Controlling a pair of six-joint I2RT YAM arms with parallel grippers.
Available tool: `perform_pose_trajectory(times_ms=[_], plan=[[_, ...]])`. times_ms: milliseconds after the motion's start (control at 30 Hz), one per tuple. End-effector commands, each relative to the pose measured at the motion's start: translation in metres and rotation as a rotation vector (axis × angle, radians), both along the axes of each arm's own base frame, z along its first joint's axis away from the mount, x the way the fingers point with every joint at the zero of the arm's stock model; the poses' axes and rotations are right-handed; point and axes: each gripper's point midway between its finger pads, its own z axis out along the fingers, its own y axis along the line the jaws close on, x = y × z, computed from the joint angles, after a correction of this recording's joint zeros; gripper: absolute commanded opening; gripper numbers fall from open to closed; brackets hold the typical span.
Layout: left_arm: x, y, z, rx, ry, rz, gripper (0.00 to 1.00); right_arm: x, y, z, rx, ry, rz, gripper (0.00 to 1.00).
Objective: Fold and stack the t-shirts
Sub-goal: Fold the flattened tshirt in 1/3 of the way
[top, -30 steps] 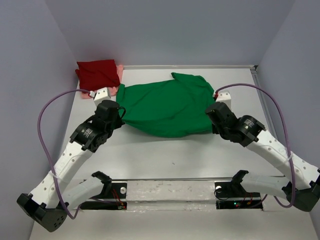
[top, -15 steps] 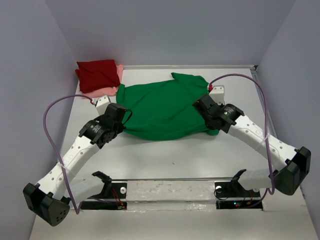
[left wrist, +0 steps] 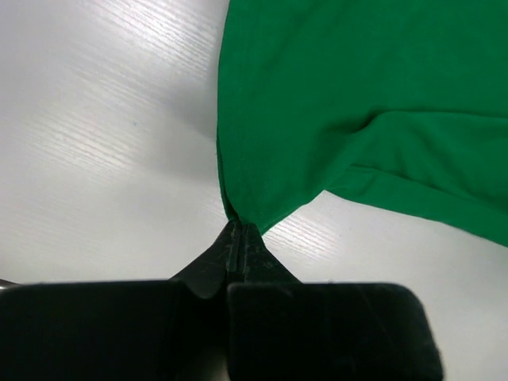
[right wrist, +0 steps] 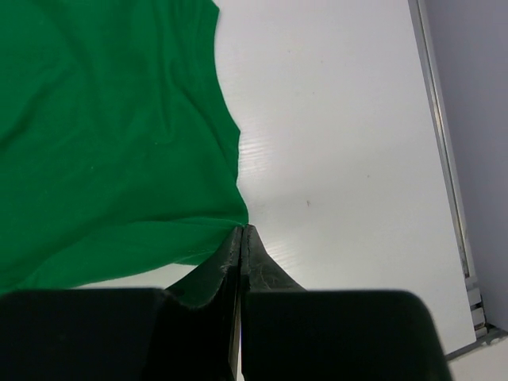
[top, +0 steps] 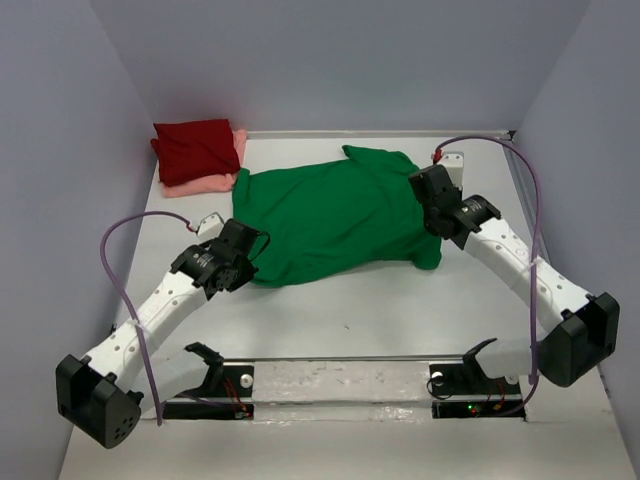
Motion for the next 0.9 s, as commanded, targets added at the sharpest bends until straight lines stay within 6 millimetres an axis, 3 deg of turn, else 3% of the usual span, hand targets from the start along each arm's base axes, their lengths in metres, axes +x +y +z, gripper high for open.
perform_pose_trajectory(times_ms=[0,200,333,500,600,667,867], plan=[[0.003,-0.006,-0.004,-0.017,0.036,0.037,0.00,0.036,0.006,0.020,0.015,-0.067,0.030,0.00],[0.017,0.005,0.004,0.058,0.026,0.112,0.00,0.060,0.009,-0.002,-0.011,-0.003,0.078,0.00],[0.028,0.007,0.005,0.083,0.018,0.139,0.00,0.069,0.002,-0.004,-0.021,0.008,0.063,0.00],[0.038,0.018,0.000,0.132,0.035,0.183,0.00,0.077,-0.018,0.000,-0.054,0.008,0.028,0.00],[0.031,0.032,-0.011,0.166,0.093,0.232,0.00,0.078,-0.025,0.010,-0.062,-0.012,0.014,0.00],[0.023,0.040,-0.010,0.170,0.089,0.287,0.00,0.080,-0.034,0.018,-0.060,-0.028,-0.004,0.00],[0.018,0.055,0.000,0.164,0.047,0.339,0.00,0.085,-0.034,0.028,-0.057,-0.041,0.009,0.00]])
